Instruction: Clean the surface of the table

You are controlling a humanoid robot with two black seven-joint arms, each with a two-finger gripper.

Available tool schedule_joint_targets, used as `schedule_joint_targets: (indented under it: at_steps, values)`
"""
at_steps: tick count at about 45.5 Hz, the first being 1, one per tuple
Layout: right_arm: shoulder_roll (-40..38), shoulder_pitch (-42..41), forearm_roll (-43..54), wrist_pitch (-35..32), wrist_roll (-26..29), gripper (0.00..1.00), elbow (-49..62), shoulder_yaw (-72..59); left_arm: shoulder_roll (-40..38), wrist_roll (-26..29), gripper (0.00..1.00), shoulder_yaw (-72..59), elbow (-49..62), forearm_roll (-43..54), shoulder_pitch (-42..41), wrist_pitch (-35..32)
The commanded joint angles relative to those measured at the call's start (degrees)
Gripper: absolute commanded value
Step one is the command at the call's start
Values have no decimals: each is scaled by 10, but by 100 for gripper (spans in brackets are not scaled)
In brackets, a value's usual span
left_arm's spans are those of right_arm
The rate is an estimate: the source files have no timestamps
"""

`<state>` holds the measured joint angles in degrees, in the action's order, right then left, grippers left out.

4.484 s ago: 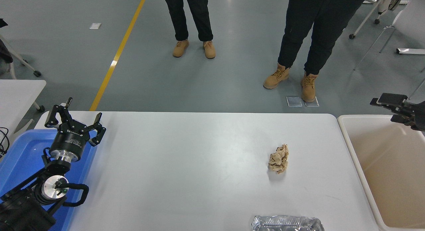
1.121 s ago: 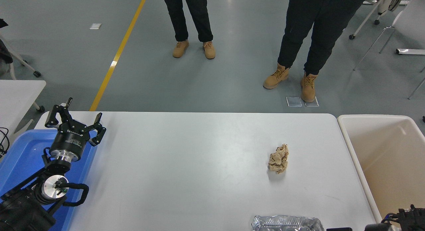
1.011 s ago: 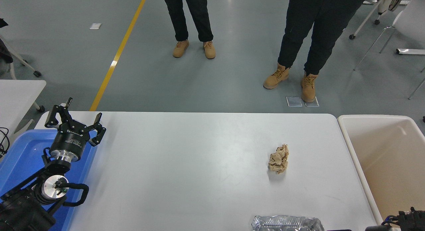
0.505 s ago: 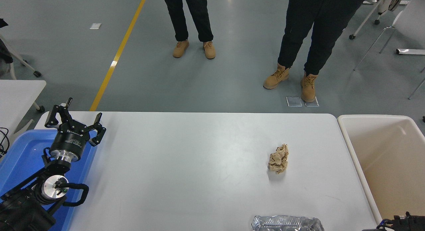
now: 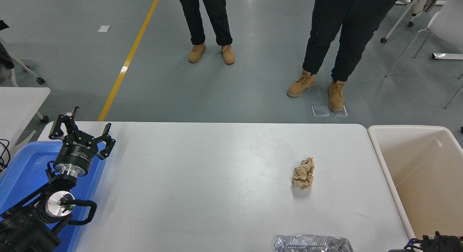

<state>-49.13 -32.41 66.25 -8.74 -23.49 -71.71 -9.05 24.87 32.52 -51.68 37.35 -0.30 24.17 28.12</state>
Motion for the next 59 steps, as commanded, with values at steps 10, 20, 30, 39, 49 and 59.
schedule_joint_targets:
  at_steps: [10, 20, 30, 39, 49, 59]
  values:
    - [7, 4, 70, 35, -2, 52, 6, -9, 0, 0, 99, 0, 0, 0, 0, 0]
    - [6, 9, 91, 38, -2, 35, 17, -8, 0, 0, 99, 0, 0, 0, 0, 0]
    - [6, 9, 91, 35, -2, 0, 26, -11, 0, 0, 99, 0, 0, 0, 0, 0]
    - [5, 11, 91, 36, -2, 0, 30, -10, 0, 0, 99, 0, 0, 0, 0, 0]
    - [3, 13, 91, 36, -2, 0, 30, -10, 0, 0, 99, 0, 0, 0, 0, 0]
    - [-4, 11, 90, 36, -4, 0, 26, -4, 0, 0, 99, 0, 0, 0, 0, 0]
